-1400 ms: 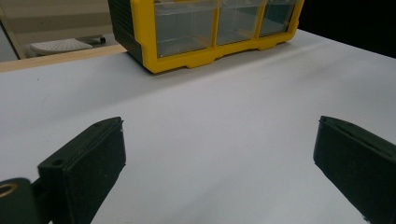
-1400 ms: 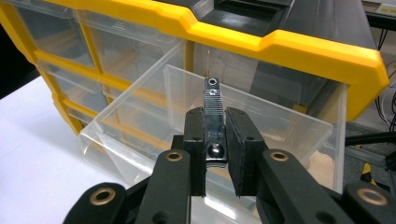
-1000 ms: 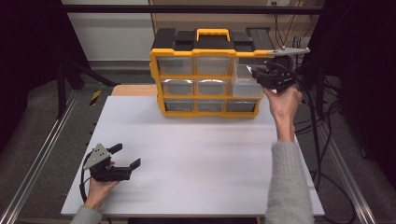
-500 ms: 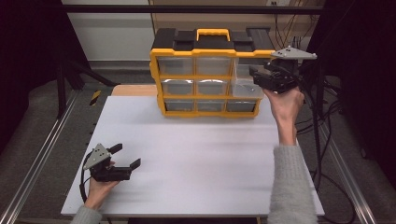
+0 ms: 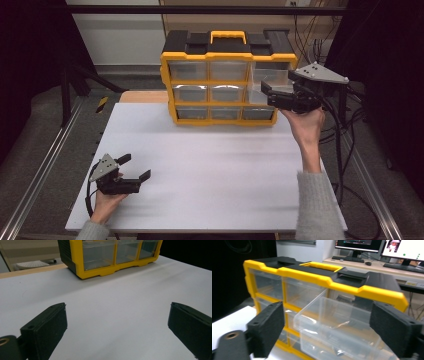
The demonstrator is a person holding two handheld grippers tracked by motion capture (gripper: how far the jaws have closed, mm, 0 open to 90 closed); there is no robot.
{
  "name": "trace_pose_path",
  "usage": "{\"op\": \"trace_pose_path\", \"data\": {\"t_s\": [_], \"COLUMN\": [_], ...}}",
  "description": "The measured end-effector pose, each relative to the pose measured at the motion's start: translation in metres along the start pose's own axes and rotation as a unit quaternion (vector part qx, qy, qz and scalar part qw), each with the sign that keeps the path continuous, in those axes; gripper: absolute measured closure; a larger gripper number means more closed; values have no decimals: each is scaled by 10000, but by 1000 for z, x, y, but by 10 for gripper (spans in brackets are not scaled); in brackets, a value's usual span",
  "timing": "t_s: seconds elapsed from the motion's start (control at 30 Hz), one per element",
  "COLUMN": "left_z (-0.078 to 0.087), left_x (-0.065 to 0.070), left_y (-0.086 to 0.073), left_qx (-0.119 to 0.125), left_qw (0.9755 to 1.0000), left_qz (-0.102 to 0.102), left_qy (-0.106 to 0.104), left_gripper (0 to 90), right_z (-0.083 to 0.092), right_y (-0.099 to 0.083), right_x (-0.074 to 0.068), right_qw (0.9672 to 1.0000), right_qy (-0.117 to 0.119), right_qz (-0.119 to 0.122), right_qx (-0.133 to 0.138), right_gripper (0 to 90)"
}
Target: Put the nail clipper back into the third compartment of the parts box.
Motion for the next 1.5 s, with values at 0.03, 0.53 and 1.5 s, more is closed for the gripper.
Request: {"op": "trace_pose_path", "data": {"t_s": [0.03, 0.53, 1.5], "left_z": [0, 0, -1], "left_x": [0, 1, 1], "left_y": [0, 0, 0], "left_qx": [1, -12, -33], "left_qw": [10000, 10000, 10000], "left_qz": [-1, -7, -47], "left_qy": [3, -2, -29], "left_gripper": [22, 22, 22], "right_z": [0, 27, 29], "right_y": [0, -39, -141], "right_x": [0, -19, -6], "right_qw": [10000, 9989, 9958], "right_qy": [0, 471, 696], "right_qz": [0, 34, -218], "right_qx": [0, 73, -553], "right_gripper": [112, 25, 13]}}
Point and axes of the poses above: each handheld gripper's, and its own axes: z roughly backward along the jaws, y roughly out of its top, x roughly to its right, the point moved 1 cm from there along -z, roughly forward along the jaws, and after that the axes turned 9 degrees about -z, right-handed, at the moved point
